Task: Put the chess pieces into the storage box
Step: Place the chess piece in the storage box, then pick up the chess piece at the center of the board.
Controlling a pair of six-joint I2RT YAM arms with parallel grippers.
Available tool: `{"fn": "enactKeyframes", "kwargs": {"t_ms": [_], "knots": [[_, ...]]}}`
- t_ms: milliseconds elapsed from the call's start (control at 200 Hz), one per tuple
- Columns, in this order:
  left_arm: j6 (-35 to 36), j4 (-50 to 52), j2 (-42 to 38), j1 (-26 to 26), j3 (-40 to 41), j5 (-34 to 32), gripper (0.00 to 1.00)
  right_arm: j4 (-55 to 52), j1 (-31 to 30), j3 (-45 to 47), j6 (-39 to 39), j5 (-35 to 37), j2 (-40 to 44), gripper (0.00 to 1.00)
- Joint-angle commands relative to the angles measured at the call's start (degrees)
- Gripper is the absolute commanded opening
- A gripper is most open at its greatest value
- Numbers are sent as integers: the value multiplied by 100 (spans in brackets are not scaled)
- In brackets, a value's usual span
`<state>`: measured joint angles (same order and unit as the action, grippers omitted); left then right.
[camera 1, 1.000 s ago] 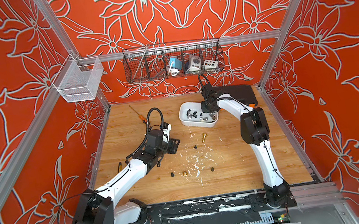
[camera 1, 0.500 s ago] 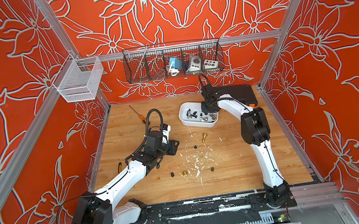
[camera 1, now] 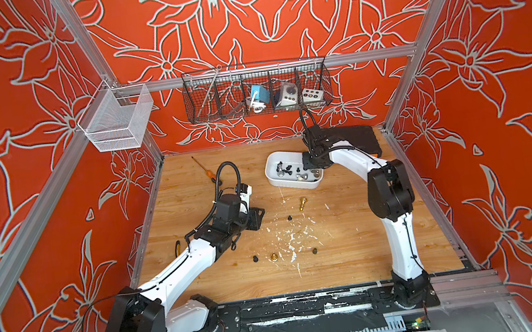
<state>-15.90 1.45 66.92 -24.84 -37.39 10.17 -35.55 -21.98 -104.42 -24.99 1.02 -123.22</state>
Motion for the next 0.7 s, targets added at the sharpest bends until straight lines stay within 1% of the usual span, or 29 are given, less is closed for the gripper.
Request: {"fn": "enactKeyframes", "kwargs": {"t_ms": [0, 265, 475, 696], "knots": [[-13, 127, -99, -5, 80, -60, 37, 336, 40, 493, 65, -59, 579, 26], [-114, 253, -190, -12, 170, -123, 37, 630, 36, 1772, 73, -220, 1607, 28], [-267, 724, -281, -15, 175, -430, 37, 795, 38, 2829, 82, -362, 2471, 31], [-485, 1099, -457, -25, 318, -571, 39, 888, 27, 3952, 73, -498, 3341, 35]]}}
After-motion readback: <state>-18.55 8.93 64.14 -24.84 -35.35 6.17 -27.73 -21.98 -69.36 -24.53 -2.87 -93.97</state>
